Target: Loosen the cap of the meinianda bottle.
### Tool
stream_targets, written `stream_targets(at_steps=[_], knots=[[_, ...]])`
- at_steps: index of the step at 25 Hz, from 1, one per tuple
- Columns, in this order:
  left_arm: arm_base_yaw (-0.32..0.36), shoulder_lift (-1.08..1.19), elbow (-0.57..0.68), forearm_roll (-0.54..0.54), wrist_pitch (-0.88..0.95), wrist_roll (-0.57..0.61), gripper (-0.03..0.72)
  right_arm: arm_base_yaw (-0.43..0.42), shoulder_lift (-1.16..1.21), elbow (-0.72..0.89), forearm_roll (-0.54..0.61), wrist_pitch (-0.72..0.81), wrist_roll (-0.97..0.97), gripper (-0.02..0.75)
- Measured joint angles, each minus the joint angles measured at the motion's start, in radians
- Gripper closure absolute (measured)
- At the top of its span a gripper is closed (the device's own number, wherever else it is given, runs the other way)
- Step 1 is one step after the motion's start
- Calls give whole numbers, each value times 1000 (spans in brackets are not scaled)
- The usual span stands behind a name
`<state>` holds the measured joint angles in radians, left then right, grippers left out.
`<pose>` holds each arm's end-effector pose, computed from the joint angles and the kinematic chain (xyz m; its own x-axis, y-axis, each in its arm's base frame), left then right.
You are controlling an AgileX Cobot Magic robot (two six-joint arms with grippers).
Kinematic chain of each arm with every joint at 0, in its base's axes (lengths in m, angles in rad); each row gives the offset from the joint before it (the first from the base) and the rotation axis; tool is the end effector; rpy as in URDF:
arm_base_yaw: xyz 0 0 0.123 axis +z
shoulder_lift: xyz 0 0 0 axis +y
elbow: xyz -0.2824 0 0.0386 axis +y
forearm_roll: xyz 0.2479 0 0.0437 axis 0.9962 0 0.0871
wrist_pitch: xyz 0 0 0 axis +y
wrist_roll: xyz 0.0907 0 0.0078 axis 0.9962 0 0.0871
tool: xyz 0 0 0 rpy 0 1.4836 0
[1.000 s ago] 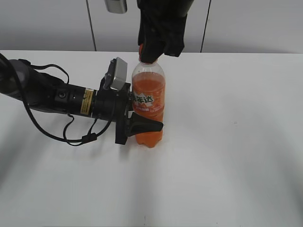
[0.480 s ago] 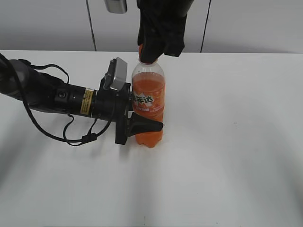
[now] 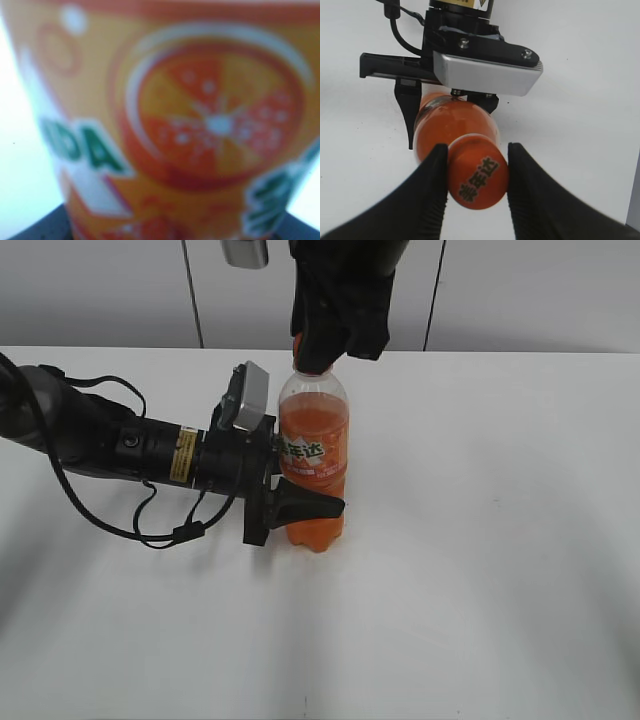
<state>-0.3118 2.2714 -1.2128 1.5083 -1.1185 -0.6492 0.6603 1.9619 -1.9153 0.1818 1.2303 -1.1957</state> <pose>0.3536 -0.1998 0.0893 -0.0115 0.3291 -0.9442 0.9999 0.0070 -0.0098 0.3275 0.2740 0.3183 0.2845 -0.9098 -0.3023 -0.9399 -0.2026 -0.2748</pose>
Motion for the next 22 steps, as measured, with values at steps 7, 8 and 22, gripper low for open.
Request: stream_targets(at_steps=[7,8,22], knots=[[0,0,0,-1,0,0,291,0,0,0,-3,0,2,465],[0,0,0,-1,0,0,291,0,0,0,-3,0,3,465],[0,0,0,-2,0,0,291,0,-1,0,-6,0,3,465]])
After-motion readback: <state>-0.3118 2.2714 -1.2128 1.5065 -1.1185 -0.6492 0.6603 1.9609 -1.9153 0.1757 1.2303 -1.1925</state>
